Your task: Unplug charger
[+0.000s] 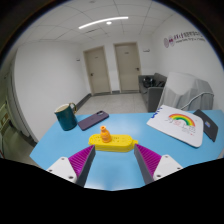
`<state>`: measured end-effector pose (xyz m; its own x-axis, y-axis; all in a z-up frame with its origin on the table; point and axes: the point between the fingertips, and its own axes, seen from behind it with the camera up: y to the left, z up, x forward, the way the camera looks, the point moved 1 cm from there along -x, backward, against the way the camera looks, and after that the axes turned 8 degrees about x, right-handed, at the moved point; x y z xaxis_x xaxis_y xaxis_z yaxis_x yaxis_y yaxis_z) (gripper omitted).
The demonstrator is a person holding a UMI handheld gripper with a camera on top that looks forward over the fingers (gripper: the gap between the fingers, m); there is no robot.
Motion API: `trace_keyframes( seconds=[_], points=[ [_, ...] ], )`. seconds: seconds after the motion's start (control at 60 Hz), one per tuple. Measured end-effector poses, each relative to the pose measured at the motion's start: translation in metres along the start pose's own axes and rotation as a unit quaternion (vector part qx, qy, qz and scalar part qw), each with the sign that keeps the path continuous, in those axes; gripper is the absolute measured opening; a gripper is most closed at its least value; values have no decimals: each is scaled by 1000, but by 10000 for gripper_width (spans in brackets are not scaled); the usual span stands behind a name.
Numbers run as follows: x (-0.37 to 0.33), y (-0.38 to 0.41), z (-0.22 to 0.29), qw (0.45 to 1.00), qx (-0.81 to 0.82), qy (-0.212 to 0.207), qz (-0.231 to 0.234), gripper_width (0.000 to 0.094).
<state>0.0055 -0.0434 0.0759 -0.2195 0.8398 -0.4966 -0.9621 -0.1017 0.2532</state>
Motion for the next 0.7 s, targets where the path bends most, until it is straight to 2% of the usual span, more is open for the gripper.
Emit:
trace_keyframes(
  seconds=[0.133, 0.217, 0.283, 0.3, 0.317, 0.333, 0.4, 0.417, 0.433, 0.45, 0.467, 0.567, 0.633, 0.667, 0.7],
  points=[
    [77, 33, 9, 1000, 12, -6, 3, 789],
    [113, 38, 8, 1000, -2, -7, -16, 717],
    [126, 32, 10, 999, -27, -23, -34, 517],
    [127, 29, 12, 998, -35, -28, -43, 411],
    [127, 26, 12, 997, -39, -33, -51, 345],
    [127, 21, 15, 996, -40, -41, -61, 211],
    [126, 22, 15, 996, -19, -54, -64, 158],
    [126, 21, 15, 996, -20, -57, -66, 190],
    [126, 22, 15, 996, -23, -58, -68, 171],
    [127, 20, 16, 995, -28, -59, -70, 77],
    [128, 20, 17, 995, -31, -61, -72, 56],
    [129, 18, 19, 992, -45, -63, -97, 40],
    [125, 20, 22, 994, -37, -38, -100, 35],
    [112, 32, 50, 994, -28, -66, -79, 34],
    [93, 44, 93, 990, -39, -120, -62, 35]
  ],
)
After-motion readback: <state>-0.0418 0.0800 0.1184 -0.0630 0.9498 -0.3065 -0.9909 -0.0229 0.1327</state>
